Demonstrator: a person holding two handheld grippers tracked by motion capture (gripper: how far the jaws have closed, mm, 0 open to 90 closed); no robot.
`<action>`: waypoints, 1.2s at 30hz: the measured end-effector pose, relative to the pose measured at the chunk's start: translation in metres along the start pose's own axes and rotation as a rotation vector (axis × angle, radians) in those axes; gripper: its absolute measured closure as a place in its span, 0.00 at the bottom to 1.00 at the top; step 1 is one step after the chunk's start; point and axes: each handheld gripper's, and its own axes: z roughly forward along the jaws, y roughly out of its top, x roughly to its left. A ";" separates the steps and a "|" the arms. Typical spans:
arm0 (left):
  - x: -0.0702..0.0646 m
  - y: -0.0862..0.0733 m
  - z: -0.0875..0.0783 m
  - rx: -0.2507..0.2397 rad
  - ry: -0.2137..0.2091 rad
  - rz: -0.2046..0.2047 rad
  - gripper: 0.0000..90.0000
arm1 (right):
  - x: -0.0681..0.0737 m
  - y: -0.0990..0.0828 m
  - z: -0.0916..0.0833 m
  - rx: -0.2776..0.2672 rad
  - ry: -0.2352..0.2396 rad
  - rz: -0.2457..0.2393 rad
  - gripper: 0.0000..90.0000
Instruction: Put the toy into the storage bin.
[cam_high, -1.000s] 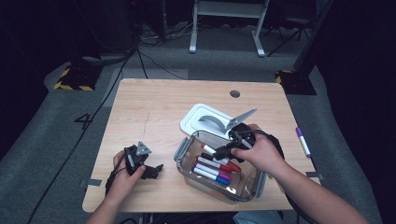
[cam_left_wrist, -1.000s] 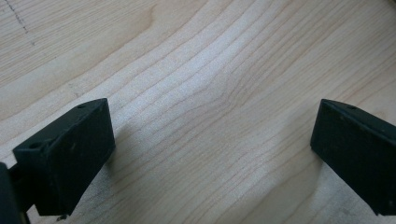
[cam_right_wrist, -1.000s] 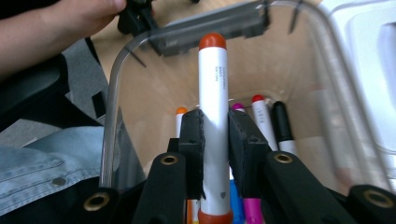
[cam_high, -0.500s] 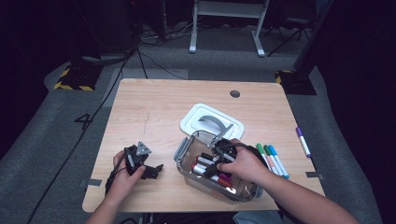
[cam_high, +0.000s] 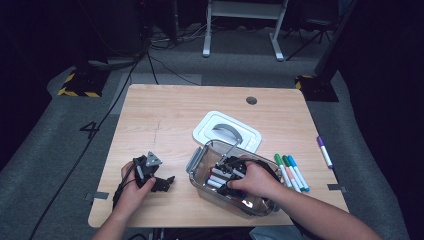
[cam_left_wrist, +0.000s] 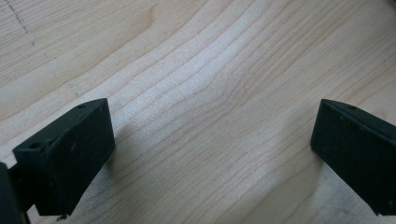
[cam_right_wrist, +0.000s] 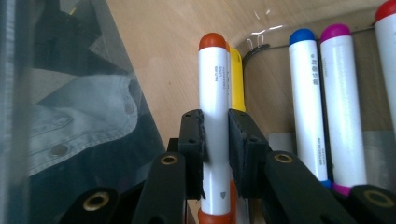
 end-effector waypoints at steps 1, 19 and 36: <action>0.000 0.000 0.000 0.000 0.000 0.000 0.00 | -0.001 0.000 0.002 0.004 0.004 0.005 0.85; 0.000 0.000 0.000 -0.002 0.001 0.000 0.00 | -0.006 0.003 -0.019 -0.166 -0.131 -0.043 0.62; 0.000 0.000 0.000 -0.001 0.000 0.000 0.00 | -0.017 -0.044 -0.140 -0.464 -0.373 0.012 0.61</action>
